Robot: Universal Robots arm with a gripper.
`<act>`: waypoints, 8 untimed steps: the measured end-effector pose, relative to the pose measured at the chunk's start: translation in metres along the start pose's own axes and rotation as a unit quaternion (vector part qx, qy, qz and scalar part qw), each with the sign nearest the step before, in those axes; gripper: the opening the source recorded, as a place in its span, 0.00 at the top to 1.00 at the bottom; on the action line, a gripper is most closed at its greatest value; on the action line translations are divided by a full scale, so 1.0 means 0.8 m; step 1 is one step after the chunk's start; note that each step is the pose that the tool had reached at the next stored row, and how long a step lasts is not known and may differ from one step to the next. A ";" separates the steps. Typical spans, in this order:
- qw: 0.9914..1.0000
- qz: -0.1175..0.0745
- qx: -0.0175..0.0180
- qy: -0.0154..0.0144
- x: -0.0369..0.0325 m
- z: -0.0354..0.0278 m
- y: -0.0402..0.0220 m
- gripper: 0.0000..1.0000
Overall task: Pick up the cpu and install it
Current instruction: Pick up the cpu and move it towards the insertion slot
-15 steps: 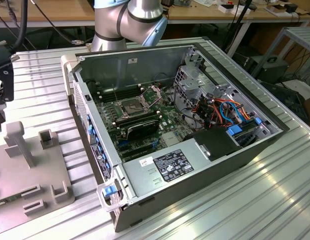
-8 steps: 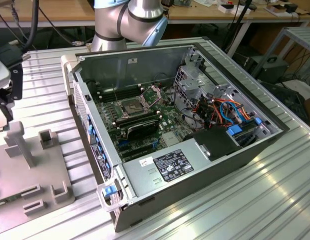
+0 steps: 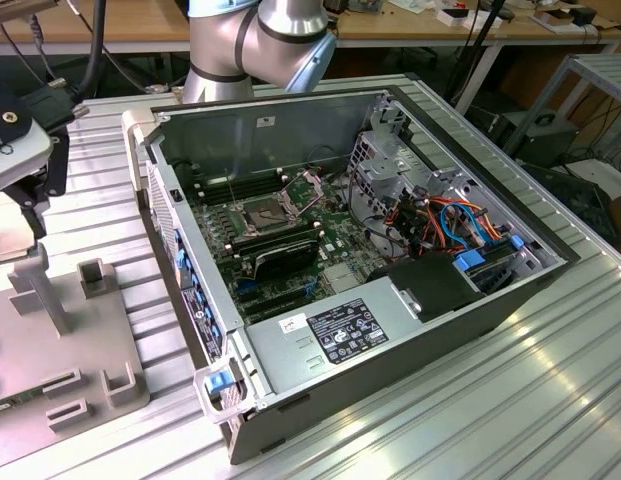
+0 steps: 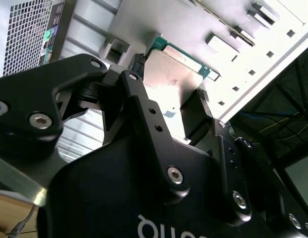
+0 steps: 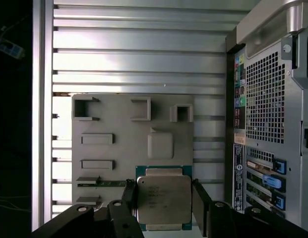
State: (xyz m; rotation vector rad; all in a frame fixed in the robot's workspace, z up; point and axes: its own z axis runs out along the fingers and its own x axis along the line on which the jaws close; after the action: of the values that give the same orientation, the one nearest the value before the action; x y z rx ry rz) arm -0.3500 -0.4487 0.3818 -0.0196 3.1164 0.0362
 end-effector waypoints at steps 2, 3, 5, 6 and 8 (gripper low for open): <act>1.000 0.000 0.000 0.000 -0.0031 0.0000 0.0000 0.45; 1.000 0.000 0.000 0.000 -0.0056 0.0001 -0.0001 0.45; 1.000 0.000 0.000 0.000 -0.0082 0.0002 -0.0001 0.45; 1.000 0.000 0.000 0.000 -0.0092 0.0002 -0.0001 0.45; 1.000 0.000 0.000 0.000 -0.0117 0.0002 -0.0001 0.45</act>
State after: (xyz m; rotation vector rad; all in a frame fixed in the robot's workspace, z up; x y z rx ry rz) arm -0.3406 -0.4487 0.3819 -0.0195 3.1164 0.0360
